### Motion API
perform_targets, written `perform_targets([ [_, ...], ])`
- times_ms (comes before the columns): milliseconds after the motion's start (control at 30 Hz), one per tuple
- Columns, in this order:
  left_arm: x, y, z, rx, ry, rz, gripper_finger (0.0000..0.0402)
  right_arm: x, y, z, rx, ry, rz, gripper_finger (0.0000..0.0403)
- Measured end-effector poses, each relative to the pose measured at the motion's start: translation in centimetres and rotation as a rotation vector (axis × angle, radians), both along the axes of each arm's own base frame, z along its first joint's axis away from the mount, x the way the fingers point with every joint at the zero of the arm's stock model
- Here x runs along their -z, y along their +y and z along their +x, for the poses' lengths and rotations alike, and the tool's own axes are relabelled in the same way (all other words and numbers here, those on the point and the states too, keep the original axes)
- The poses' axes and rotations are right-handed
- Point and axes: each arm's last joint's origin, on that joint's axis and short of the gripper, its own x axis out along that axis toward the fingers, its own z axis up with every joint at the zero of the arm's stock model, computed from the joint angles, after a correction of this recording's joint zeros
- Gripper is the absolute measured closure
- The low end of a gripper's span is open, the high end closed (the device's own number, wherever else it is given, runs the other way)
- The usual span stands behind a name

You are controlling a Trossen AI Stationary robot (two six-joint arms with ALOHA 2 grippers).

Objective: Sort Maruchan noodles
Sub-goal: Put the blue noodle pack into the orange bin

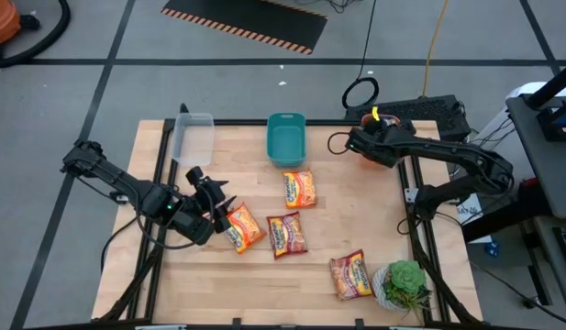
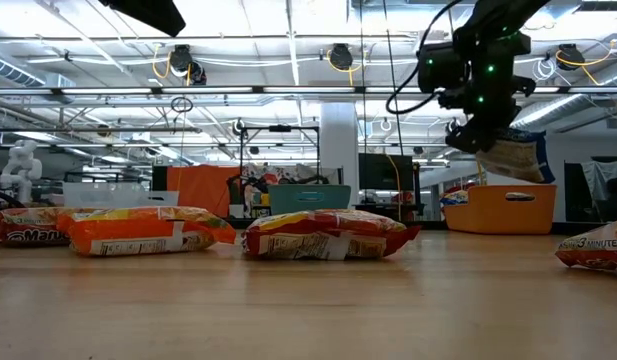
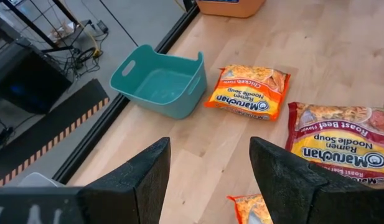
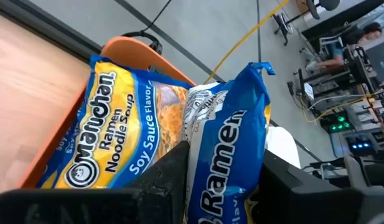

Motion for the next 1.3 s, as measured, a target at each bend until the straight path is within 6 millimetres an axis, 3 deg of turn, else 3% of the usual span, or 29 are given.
perform_targets([
  [433, 0.1, -0.1, 0.0, 0.009, 0.007, -0.032, 0.0176, 0.6, -0.8, 0.3, 0.027, -0.014, -0.004, 0.0249],
  [967, 0.1, -0.3, -0.1, 0.022, 0.010, -0.054, 0.0176, 0.1, -1.6, 2.1, -0.051, -0.208, -0.021, 0.0110],
  [1300, 0.1, -0.3, -0.1, 0.033, 0.020, -0.074, 0.0176, 0.0, -1.8, 3.2, -0.178, -0.349, 0.106, 0.0119],
])
